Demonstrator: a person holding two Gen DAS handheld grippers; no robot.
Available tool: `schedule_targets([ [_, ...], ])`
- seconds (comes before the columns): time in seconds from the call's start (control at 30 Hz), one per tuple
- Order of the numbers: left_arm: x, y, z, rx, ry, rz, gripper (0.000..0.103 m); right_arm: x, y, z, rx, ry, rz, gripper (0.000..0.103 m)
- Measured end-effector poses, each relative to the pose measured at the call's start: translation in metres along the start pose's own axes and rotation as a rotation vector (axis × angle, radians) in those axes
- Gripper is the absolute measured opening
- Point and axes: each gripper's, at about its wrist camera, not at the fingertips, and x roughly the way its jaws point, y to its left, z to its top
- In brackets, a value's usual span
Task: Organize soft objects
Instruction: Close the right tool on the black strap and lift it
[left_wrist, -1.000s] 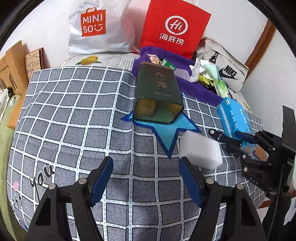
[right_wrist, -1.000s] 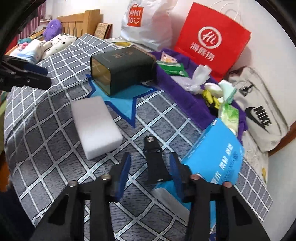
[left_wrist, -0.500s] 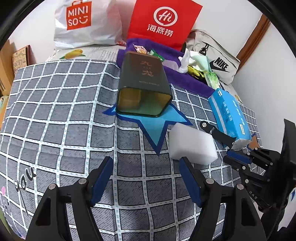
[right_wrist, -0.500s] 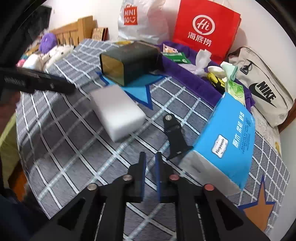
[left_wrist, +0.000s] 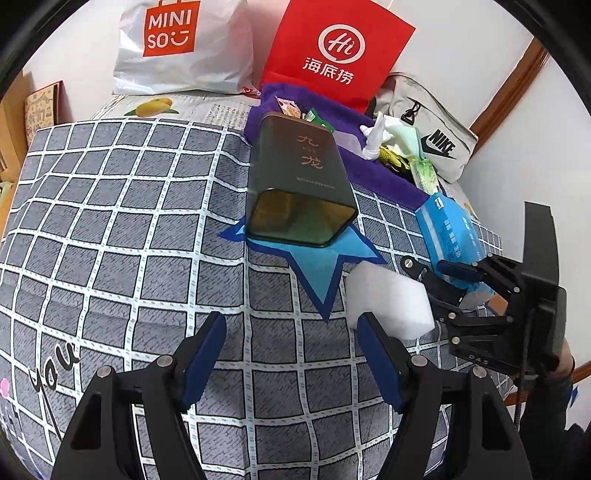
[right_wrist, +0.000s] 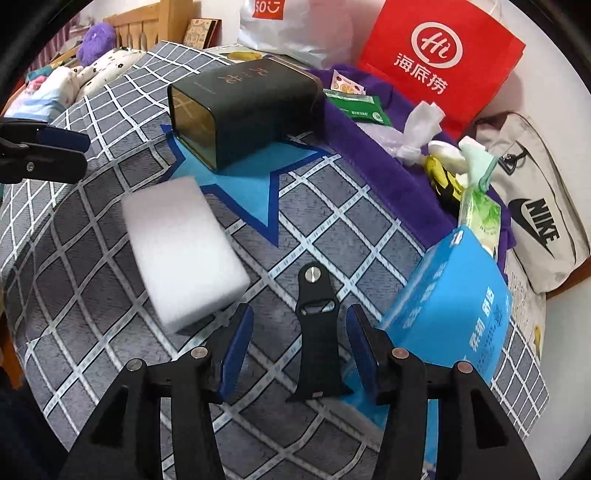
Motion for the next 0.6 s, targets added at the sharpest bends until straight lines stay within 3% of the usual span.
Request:
schedule_targets([
  [0.2,0.007,0.003,0.005,-0.001,0.012,-0.025,0.072,0.015,0.001,0.013,0.005,0.042,-0.010,0.060],
  [0.4,0.012,0.011,0.008,-0.019,0.014,-0.044,0.072,0.023,-0.015,0.019,0.072,0.075,0.094,0.053],
  [0.47,0.015,0.013,0.008,-0.031,0.018,-0.049,0.072,0.022,-0.012,0.020,0.057,0.071,0.095,0.044],
  [0.53,0.016,0.014,0.008,-0.036,0.023,-0.051,0.072,0.019,-0.008,0.020,0.052,0.077,0.129,0.024],
  [0.6,0.016,0.013,0.008,-0.034,0.023,-0.053,0.072,0.015,-0.001,0.018,0.062,0.082,0.138,0.025],
])
